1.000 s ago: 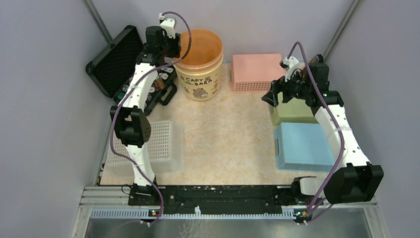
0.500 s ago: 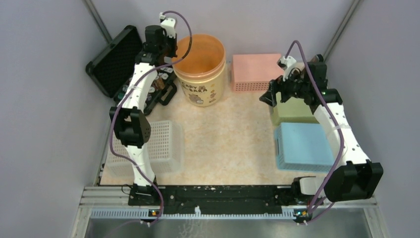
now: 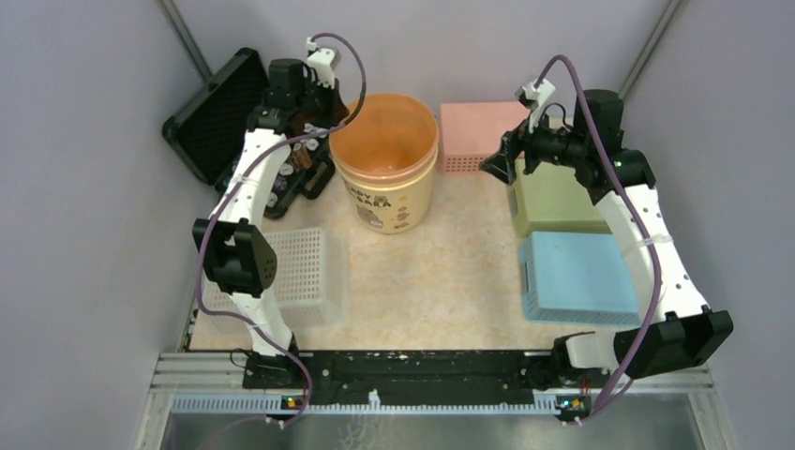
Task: Turn the large container upside down
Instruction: Move the multiple containers to the center of the board, then pick up the container from the container.
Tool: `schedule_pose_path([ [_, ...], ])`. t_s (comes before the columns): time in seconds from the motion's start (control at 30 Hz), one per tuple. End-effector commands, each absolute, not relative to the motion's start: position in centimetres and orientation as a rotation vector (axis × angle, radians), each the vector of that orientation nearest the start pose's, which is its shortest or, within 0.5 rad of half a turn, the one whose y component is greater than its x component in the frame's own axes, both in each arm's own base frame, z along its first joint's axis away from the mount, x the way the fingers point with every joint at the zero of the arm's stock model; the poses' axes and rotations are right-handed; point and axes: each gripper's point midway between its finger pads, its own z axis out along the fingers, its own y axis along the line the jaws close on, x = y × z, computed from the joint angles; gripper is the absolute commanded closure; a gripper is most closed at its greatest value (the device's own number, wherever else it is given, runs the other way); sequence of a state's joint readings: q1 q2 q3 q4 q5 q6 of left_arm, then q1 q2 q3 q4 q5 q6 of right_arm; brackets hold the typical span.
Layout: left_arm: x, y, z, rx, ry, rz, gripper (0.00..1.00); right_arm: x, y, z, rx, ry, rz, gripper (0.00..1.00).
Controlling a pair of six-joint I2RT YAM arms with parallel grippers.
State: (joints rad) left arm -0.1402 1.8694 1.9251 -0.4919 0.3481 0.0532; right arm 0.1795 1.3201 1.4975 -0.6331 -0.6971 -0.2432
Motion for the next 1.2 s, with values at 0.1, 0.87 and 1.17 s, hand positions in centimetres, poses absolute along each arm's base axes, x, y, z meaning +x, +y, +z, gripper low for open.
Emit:
schedule_pose_path([
  [0.1, 46.8, -18.0, 35.8, 0.487, 1.833, -0.638, 1.00, 32.4, 20.1, 37.0, -1.019, 1.587, 0.651, 0.16],
  [0.87, 42.1, -21.9, 38.3, 0.614, 1.755, -0.753, 1.00, 23.7, 26.9, 35.4, -1.658, 1.130, 0.554, 0.23],
  [1.17, 40.8, -22.9, 38.7, 0.673, 1.727, -0.752, 1.00, 21.5, 27.4, 35.2, -1.752, 1.076, 0.592, 0.34],
])
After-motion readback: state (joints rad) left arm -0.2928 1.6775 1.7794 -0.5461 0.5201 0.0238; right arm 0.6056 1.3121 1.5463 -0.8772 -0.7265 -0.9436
